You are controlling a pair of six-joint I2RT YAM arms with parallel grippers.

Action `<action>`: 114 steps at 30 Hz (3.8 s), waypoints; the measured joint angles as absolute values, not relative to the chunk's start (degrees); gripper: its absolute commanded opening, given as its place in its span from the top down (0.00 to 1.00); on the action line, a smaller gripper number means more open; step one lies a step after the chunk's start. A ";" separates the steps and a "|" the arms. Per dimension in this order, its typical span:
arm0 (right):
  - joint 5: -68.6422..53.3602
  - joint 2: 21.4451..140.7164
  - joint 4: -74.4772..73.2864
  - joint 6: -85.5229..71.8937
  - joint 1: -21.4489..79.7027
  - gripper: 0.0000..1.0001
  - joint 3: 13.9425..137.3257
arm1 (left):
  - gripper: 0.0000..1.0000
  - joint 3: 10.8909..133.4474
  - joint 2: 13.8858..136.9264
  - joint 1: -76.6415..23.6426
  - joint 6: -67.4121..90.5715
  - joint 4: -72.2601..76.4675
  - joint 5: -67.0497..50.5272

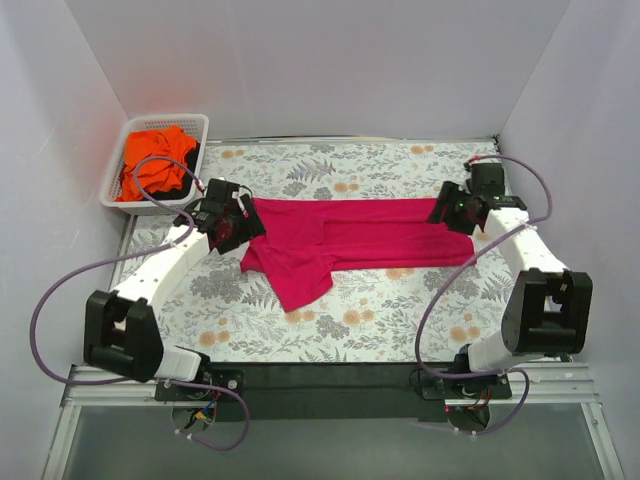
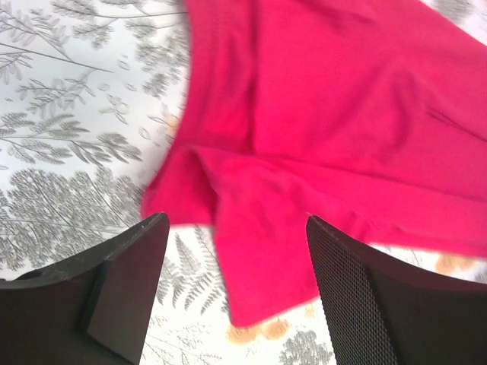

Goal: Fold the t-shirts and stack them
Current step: Fold the tshirt

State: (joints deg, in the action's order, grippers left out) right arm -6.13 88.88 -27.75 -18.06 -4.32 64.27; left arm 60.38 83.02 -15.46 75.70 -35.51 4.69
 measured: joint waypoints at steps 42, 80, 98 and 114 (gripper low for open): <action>-25.58 103.26 -2.85 -28.14 38.33 0.99 54.72 | 1.00 46.28 85.25 -33.50 85.78 -33.76 -2.57; -18.46 112.07 -14.06 -23.53 26.04 0.50 80.18 | 0.87 80.68 108.20 -22.98 69.97 -21.45 6.22; -4.25 83.40 -21.89 -19.68 -1.13 0.51 51.99 | 0.30 67.61 87.09 -21.93 73.19 -25.21 10.87; -7.79 81.41 -19.92 -23.86 -11.09 0.59 45.17 | 0.31 52.31 81.30 -20.67 72.82 -26.65 10.92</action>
